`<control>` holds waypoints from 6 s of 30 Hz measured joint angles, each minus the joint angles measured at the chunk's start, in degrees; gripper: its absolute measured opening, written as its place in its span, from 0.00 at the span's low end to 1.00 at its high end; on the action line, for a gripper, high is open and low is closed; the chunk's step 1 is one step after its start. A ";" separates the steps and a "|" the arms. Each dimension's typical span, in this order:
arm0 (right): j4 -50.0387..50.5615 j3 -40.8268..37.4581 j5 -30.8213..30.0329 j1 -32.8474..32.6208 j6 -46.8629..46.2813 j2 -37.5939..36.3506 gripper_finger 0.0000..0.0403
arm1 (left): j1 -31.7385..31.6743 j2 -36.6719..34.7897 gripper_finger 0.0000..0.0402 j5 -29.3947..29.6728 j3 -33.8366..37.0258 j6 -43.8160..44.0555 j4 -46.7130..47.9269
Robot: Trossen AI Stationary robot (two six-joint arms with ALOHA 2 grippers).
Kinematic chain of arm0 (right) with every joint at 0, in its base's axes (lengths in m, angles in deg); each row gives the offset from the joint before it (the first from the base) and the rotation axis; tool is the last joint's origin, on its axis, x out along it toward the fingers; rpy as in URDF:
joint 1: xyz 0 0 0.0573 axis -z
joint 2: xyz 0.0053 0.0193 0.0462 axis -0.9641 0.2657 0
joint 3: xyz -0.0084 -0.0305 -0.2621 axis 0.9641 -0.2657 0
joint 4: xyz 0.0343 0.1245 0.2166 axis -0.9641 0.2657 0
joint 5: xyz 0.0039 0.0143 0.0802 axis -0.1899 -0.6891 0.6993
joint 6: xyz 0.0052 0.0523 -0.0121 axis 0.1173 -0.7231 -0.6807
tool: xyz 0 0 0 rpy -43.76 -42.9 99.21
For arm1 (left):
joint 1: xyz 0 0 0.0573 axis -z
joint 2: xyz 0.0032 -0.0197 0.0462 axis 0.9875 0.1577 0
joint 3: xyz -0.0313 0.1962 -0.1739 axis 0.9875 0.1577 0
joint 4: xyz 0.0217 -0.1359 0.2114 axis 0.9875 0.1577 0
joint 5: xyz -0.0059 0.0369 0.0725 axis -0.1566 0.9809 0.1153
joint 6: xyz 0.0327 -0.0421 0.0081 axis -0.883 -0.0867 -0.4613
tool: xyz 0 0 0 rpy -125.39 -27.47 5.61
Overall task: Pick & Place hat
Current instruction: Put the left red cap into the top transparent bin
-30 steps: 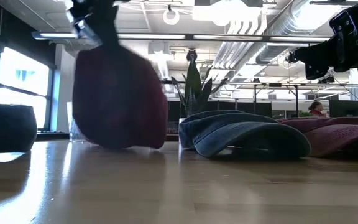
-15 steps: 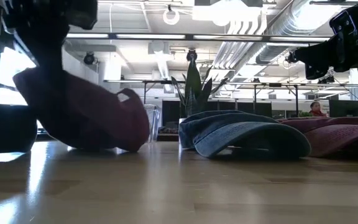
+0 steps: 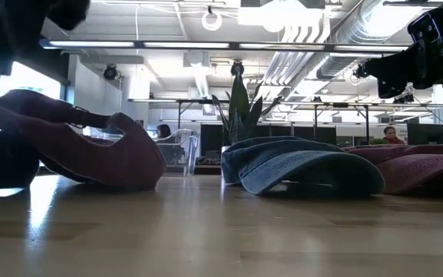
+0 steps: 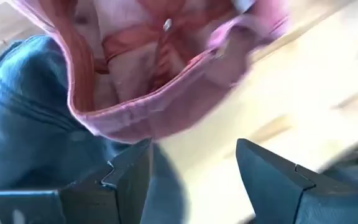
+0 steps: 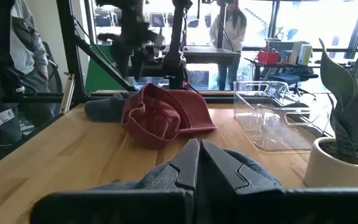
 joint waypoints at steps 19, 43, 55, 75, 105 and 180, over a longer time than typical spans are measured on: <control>-1.02 0.00 0.02 0.00 3.23 -0.02 0.03 | -23.77 -11.52 0.52 4.78 9.07 13.81 10.45; -6.26 0.01 0.06 -0.02 -8.11 -0.02 0.03 | -30.69 -1.42 0.05 1.94 17.70 -1.49 -38.21; -14.03 -0.01 -14.38 0.01 -52.06 0.37 0.03 | -18.19 -0.37 0.01 19.04 17.79 2.89 -41.34; -32.24 20.85 -10.42 -0.08 -60.63 38.56 0.01 | -16.98 0.93 0.00 36.75 -1.46 -17.99 -13.76; 28.86 89.76 -27.16 -15.26 3.89 92.57 0.00 | -15.78 2.49 0.00 44.40 -12.26 -28.23 -17.47; 9.39 62.81 -16.06 -7.58 -51.61 74.16 0.26 | -8.68 3.06 0.00 47.12 -12.31 -43.27 -24.06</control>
